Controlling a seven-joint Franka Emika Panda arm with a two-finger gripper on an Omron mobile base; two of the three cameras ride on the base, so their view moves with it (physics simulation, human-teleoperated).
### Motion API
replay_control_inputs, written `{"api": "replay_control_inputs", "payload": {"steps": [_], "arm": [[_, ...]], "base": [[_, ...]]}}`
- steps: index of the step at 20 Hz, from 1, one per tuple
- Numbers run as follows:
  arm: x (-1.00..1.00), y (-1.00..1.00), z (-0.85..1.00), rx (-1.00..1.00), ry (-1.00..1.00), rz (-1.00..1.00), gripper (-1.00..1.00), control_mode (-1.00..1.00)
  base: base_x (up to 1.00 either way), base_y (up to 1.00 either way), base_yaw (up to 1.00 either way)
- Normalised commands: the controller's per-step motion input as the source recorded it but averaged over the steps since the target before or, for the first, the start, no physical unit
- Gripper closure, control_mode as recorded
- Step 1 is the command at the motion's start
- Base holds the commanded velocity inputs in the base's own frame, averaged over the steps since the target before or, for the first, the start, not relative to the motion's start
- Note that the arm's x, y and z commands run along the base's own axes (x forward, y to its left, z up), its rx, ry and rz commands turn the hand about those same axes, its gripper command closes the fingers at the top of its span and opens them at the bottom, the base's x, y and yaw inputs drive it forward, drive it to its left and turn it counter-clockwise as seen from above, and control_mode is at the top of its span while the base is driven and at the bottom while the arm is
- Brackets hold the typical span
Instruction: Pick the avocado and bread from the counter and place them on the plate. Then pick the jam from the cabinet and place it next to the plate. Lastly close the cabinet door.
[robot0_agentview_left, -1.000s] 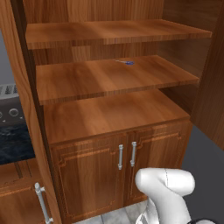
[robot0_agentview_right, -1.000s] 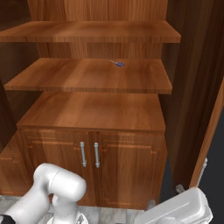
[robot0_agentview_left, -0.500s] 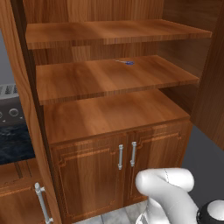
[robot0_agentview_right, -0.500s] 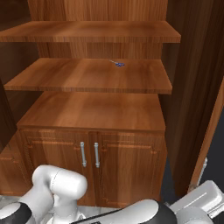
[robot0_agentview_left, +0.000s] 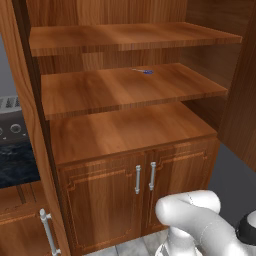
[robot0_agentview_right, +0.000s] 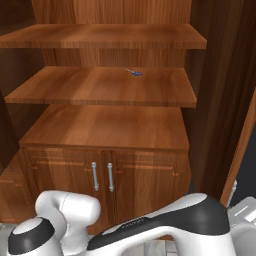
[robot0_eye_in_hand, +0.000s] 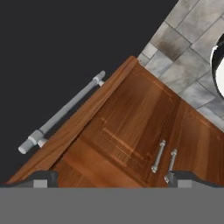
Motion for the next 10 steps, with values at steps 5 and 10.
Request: {"api": "replay_control_inputs", "payload": {"steps": [5,10], "arm": [[0.40,-0.16,-0.32,0.03,0.02,0.00,-1.00,-1.00],[0.38,-0.32,-0.31,0.06,0.00,0.00,-1.00,-1.00]], "base": [[0.00,0.00,0.00],[0.00,0.00,0.00]]}}
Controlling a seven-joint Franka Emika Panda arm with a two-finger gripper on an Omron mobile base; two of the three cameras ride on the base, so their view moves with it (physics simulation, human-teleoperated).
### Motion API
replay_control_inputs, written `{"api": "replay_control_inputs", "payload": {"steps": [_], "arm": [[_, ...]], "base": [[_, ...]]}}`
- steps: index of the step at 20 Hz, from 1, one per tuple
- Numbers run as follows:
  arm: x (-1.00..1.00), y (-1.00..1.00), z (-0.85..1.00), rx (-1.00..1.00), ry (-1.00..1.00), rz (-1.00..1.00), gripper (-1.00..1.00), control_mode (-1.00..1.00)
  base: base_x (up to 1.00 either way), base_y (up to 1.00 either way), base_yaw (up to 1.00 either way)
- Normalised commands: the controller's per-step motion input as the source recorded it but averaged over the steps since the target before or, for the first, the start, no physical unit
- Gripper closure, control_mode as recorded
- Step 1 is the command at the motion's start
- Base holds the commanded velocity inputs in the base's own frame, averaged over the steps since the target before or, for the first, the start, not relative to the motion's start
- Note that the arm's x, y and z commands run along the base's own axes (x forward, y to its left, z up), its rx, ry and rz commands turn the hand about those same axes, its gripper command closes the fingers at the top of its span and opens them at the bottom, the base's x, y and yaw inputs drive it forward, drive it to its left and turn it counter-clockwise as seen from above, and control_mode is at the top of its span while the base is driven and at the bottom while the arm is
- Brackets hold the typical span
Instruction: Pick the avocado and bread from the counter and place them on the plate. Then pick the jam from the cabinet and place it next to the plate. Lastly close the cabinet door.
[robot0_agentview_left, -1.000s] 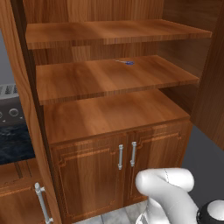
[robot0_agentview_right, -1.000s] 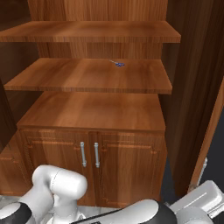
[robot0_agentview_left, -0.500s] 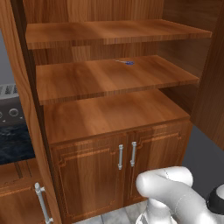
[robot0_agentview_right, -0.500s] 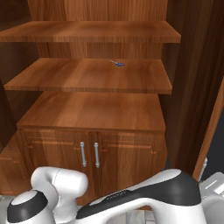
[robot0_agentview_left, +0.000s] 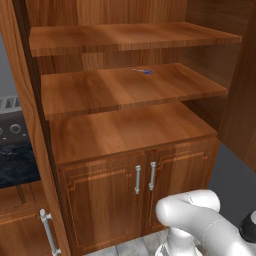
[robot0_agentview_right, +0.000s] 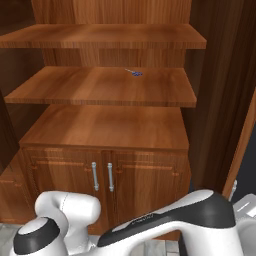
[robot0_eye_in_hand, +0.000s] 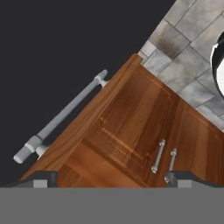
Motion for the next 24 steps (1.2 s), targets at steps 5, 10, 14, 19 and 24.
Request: {"api": "replay_control_inputs", "payload": {"steps": [5,10,14,19,24], "arm": [[0.34,-0.38,-0.29,0.08,0.00,0.00,-1.00,-1.00],[0.48,-0.17,-0.33,0.04,0.00,0.00,-1.00,-1.00],[0.63,-0.06,-0.36,0.00,0.00,0.01,-1.00,-1.00],[0.61,-0.01,-0.40,0.00,0.00,0.11,-1.00,-1.00],[0.80,-0.16,-0.36,0.00,0.00,0.15,-1.00,-1.00]], "base": [[0.00,0.00,0.00],[0.00,0.00,0.00],[0.00,0.00,0.00],[0.00,0.00,0.00],[0.00,0.00,0.00]]}}
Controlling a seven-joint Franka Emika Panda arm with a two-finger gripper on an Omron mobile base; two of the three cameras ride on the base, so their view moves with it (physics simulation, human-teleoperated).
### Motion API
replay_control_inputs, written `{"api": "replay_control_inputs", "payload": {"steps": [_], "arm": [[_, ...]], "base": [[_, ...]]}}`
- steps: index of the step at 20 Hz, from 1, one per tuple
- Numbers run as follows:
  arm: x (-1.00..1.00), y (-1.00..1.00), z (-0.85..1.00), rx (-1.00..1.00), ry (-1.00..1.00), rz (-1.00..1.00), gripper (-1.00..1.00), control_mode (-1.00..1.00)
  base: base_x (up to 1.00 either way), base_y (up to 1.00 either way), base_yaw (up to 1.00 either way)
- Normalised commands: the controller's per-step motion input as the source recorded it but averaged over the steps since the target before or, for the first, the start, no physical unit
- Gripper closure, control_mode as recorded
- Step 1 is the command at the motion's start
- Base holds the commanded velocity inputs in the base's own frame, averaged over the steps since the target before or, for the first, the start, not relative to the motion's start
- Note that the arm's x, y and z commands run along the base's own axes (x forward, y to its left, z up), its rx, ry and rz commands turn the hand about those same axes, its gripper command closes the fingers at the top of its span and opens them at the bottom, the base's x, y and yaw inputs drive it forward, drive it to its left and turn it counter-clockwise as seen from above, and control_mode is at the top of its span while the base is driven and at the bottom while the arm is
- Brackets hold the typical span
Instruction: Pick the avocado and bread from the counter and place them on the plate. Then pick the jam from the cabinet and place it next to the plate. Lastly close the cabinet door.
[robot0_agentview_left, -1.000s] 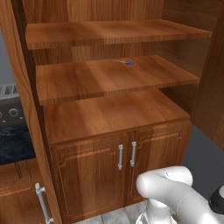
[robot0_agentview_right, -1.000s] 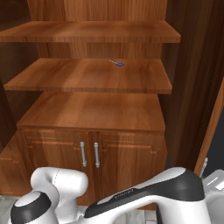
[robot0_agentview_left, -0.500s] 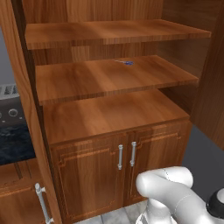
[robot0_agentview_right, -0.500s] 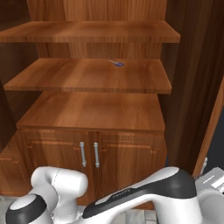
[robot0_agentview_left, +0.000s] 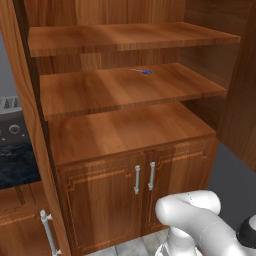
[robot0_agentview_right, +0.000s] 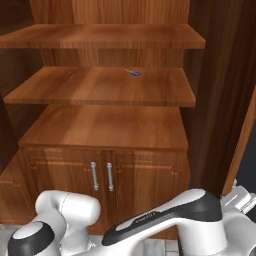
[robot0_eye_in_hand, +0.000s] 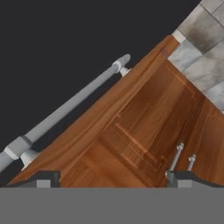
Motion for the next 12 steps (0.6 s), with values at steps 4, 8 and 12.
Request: {"api": "replay_control_inputs", "payload": {"steps": [4,8,12], "arm": [[0.84,-0.42,-0.29,0.04,0.00,0.15,-1.00,-1.00],[0.84,-0.28,-0.32,0.05,0.02,0.18,-1.00,-1.00],[1.00,0.02,-0.47,0.02,0.12,0.27,-1.00,-1.00]], "base": [[0.00,0.00,0.00],[0.00,0.00,0.00],[0.00,0.00,0.00]]}}
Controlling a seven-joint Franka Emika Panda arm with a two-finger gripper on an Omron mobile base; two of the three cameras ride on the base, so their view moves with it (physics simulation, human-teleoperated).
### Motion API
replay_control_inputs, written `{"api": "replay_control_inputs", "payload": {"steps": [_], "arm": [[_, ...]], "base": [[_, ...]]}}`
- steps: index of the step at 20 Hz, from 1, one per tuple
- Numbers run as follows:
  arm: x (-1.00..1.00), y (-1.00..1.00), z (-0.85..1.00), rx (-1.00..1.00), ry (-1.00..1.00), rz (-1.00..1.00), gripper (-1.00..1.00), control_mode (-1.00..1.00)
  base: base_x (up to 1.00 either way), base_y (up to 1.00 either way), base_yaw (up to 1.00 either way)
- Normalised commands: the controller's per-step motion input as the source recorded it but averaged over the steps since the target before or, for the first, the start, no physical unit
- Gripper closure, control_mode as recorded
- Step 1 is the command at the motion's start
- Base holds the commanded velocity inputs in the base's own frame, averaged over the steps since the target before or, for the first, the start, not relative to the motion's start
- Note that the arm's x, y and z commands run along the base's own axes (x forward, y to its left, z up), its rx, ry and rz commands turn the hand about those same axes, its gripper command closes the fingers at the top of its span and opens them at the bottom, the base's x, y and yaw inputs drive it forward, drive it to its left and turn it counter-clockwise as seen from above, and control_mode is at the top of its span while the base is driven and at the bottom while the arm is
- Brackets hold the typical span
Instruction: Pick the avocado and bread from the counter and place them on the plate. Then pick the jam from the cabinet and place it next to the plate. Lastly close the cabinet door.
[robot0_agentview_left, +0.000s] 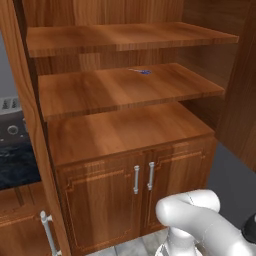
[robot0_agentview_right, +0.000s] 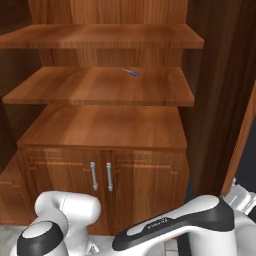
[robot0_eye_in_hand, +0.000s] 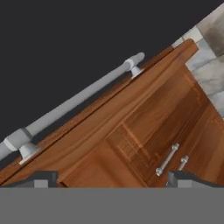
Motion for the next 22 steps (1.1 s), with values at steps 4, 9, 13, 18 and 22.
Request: {"api": "replay_control_inputs", "payload": {"steps": [4,9,13,18,22], "arm": [[1.00,0.20,-0.53,0.00,0.17,0.27,-1.00,-1.00],[1.00,0.49,-0.55,0.00,0.18,0.27,-1.00,-1.00],[1.00,0.66,-0.53,0.00,0.09,0.29,-1.00,-1.00],[1.00,0.68,-0.50,0.00,0.02,0.27,-1.00,-1.00],[1.00,0.68,-0.40,0.00,0.00,0.24,-1.00,-1.00]], "base": [[0.00,0.00,0.00],[0.00,0.00,0.00],[0.00,0.00,0.00],[0.00,0.00,0.00],[0.00,0.00,0.00]]}}
